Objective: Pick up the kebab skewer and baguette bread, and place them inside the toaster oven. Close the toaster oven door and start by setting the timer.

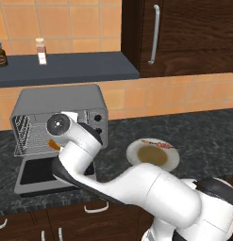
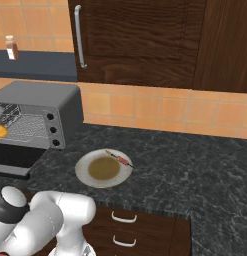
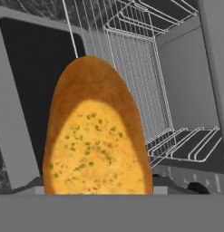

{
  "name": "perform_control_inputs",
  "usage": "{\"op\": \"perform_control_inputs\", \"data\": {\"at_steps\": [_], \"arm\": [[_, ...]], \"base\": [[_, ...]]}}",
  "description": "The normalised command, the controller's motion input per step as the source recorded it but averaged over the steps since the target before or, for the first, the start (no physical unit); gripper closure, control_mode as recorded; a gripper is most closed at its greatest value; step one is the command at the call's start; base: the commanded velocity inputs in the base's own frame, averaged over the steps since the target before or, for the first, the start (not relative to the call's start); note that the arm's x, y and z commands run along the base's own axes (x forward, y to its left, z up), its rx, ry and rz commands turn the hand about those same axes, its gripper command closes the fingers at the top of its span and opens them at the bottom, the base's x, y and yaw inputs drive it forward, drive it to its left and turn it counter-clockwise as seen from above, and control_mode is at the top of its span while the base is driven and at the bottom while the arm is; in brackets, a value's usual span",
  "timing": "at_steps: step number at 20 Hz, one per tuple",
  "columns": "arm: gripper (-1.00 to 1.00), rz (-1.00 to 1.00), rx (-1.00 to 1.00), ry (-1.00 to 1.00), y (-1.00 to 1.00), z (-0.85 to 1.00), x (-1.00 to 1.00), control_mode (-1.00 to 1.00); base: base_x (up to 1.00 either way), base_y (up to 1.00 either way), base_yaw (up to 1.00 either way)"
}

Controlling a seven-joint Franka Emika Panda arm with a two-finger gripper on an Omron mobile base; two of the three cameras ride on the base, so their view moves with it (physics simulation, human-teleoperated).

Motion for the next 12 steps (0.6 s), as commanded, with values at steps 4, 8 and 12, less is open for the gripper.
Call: {"op": "perform_control_inputs", "data": {"at_steps": [4, 8, 12], "arm": [[1.0, 0.01, -0.02, 0.02, 0.18, 0.01, 0.28, -1.0], [1.0, 0.01, 0.0, 0.07, 0.13, 0.02, 0.25, -1.0], [1.0, 0.0, 0.0, 0.05, 0.16, 0.0, 0.32, -1.0]], "base": [[0.0, 0.0, 0.0], [0.0, 0.0, 0.0], [0.0, 0.0, 0.0]]}}
